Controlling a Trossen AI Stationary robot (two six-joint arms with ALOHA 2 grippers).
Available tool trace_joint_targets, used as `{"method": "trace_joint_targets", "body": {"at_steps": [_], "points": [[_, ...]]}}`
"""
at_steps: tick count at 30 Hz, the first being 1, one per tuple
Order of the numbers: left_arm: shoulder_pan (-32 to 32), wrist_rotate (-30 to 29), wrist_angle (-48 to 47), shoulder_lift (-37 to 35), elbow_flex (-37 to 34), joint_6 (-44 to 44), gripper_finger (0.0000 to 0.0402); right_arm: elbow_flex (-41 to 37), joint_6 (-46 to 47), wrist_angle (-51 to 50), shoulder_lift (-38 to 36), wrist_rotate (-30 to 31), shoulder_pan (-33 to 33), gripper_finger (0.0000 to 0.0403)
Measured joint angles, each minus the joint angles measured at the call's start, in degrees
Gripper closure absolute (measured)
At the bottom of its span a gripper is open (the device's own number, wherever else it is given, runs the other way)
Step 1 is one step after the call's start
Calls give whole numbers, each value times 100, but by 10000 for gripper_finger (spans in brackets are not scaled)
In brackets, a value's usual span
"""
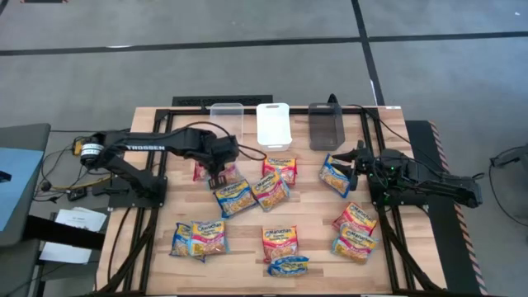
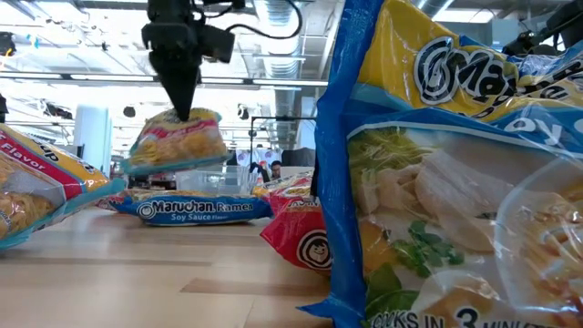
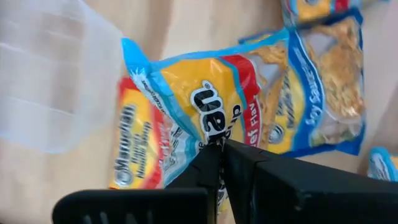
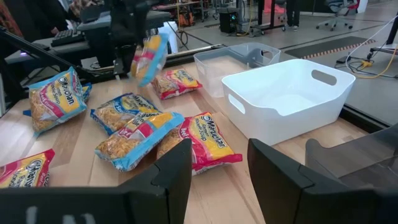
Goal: Sort Maruchan noodles
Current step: Put the light blue bag into the transparent bin
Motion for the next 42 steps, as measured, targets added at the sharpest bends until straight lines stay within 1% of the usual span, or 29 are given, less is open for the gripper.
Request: {"method": "trace_joint_targets", "body": {"at_steps": [6, 11, 17, 31, 34, 39, 42], "points": [[296, -576, -73, 0, 436, 504, 401, 0, -2, 0, 0, -2, 0, 223], [770, -1153, -64, 0, 692, 1141, 401, 0, 0, 0, 2, -1, 1, 223], [1427, -1479, 336, 0, 816, 2090, 401, 0, 0, 0, 2, -2, 0, 223], [2784, -1422, 1604, 2, 816, 3980, 401, 0, -1, 1, 2, -1, 2, 223], [3020, -1291, 1807, 3, 816, 4277, 401, 2, 0, 0, 0, -2, 0, 223], [3305, -1283, 2049, 7, 816, 4696, 401, 0, -1, 0, 2, 0, 1, 223], [3443, -1083, 2152, 7, 816, 4885, 401, 1, -1, 0, 0, -1, 0, 223]]}}
